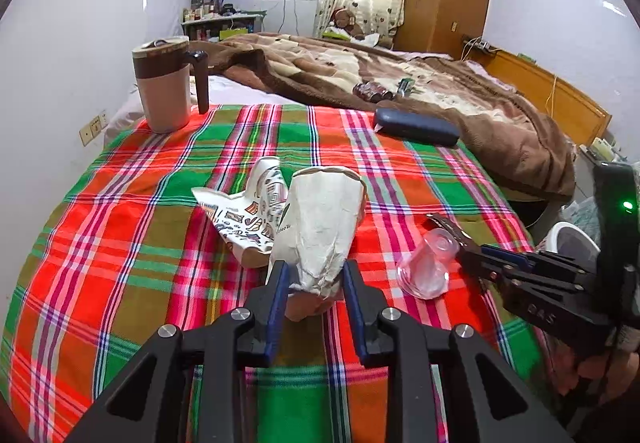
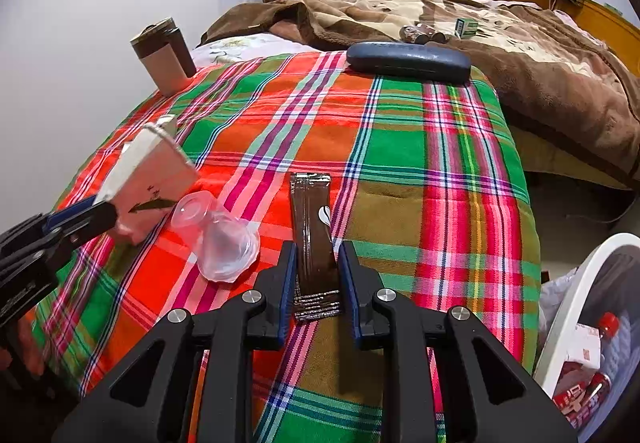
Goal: Collect trash
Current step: 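Grasp the brown wrapper with the right tool while the left tool grasps the white paper bag, then carry the brown wrapper with the right tool while the left tool carries the paper bag to the bin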
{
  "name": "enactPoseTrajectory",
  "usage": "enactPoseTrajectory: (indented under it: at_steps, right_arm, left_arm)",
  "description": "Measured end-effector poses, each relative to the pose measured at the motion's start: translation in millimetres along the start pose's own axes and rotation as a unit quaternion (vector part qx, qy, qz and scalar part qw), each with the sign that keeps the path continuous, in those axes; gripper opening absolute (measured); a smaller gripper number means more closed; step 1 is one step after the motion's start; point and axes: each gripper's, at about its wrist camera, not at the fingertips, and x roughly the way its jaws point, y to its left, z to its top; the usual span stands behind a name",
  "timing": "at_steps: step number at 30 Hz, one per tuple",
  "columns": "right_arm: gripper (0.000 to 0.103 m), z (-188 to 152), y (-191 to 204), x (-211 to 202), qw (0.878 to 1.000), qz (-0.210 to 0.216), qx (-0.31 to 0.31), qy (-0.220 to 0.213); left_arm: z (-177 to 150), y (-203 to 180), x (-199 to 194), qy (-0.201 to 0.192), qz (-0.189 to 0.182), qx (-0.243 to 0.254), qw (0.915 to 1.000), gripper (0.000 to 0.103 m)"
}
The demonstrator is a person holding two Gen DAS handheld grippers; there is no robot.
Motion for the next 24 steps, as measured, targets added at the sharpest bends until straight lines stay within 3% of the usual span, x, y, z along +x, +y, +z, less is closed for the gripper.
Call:
enactPoseTrajectory:
  at_steps: [17,18,19,21,24]
  right_arm:
    - [0.022,-6,-1,-5,1.0,0.005,0.011,-0.004]
    - [0.022,-7,-2,-5,1.0,0.005,0.011,-0.004]
    - [0.022,-7,-2,-5,1.0,0.003,0.012,-0.004]
    - [0.022,-7,-2,-5,1.0,0.002,0.014,-0.004]
    - [0.022,-7,-3,-4,1.0,0.002,0.017,-0.004]
  left_arm:
    - [-29,11,-32,0.006,-0.022,-0.008,0.9997,0.03]
    - [-28,11,-32,0.004,-0.021,-0.006,0.9997,0.038]
    - [-26,10,-32,0.0,-0.02,-0.003,0.9998,0.053]
    - [-24,8,-30,-0.003,-0.023,0.005,0.9997,0.065]
    - [-19,7,-22,0.004,-0.011,0.011,0.9999,0.065]
